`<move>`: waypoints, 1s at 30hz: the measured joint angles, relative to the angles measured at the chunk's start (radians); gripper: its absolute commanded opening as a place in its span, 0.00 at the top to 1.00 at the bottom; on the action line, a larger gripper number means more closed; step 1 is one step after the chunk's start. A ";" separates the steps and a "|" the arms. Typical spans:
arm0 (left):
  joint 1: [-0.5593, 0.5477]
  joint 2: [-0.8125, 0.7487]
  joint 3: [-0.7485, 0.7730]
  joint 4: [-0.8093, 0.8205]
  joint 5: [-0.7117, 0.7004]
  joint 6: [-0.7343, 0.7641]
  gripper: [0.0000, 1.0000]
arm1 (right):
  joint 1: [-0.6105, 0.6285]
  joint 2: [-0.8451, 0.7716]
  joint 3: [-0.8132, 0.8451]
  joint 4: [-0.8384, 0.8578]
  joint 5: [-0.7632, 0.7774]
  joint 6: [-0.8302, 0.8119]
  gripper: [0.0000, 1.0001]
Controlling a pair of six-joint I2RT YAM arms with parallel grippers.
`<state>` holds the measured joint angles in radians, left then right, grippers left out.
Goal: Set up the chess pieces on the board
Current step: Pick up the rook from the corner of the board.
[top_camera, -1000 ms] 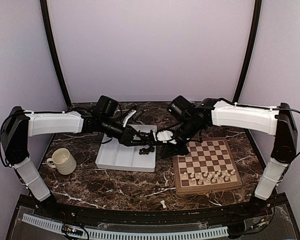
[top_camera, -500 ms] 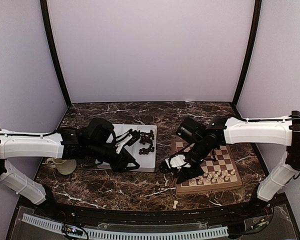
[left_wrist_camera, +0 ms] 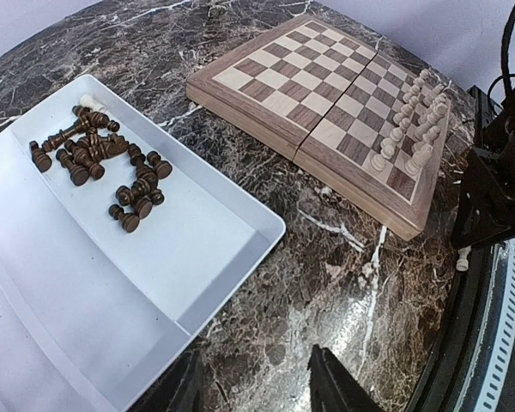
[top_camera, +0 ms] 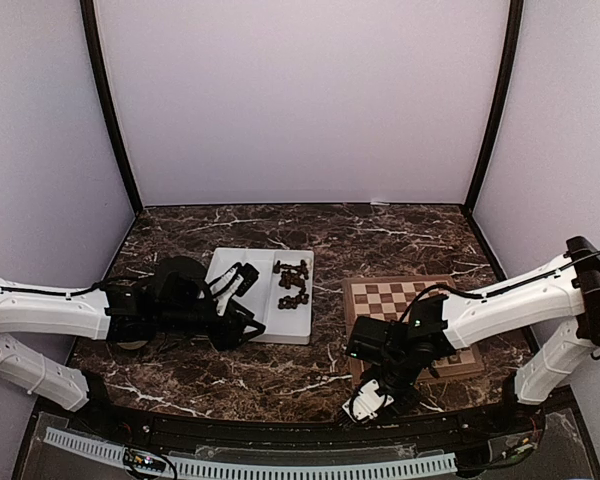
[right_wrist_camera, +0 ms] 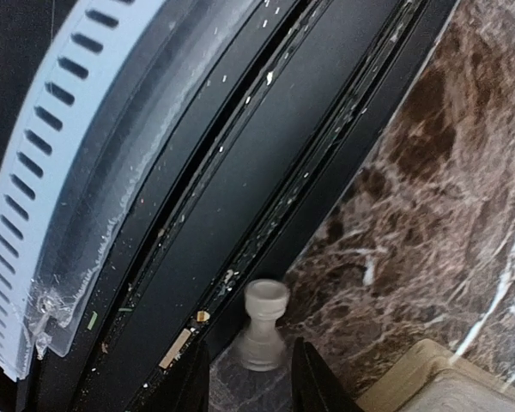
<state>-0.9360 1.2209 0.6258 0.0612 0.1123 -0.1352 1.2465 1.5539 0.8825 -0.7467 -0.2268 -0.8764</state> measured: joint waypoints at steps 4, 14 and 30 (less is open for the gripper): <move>0.000 -0.014 0.001 0.017 -0.015 -0.014 0.55 | 0.012 0.000 -0.060 0.039 0.059 0.020 0.65; 0.000 -0.040 0.006 0.020 -0.028 -0.042 0.55 | 0.029 -0.023 -0.096 0.129 0.098 0.134 0.65; 0.000 -0.024 0.023 0.011 -0.024 -0.081 0.55 | 0.020 -0.021 -0.099 0.164 0.117 0.236 0.65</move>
<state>-0.9363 1.1969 0.6491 0.0727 0.0883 -0.2161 1.2663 1.5330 0.7837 -0.5827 -0.1093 -0.6407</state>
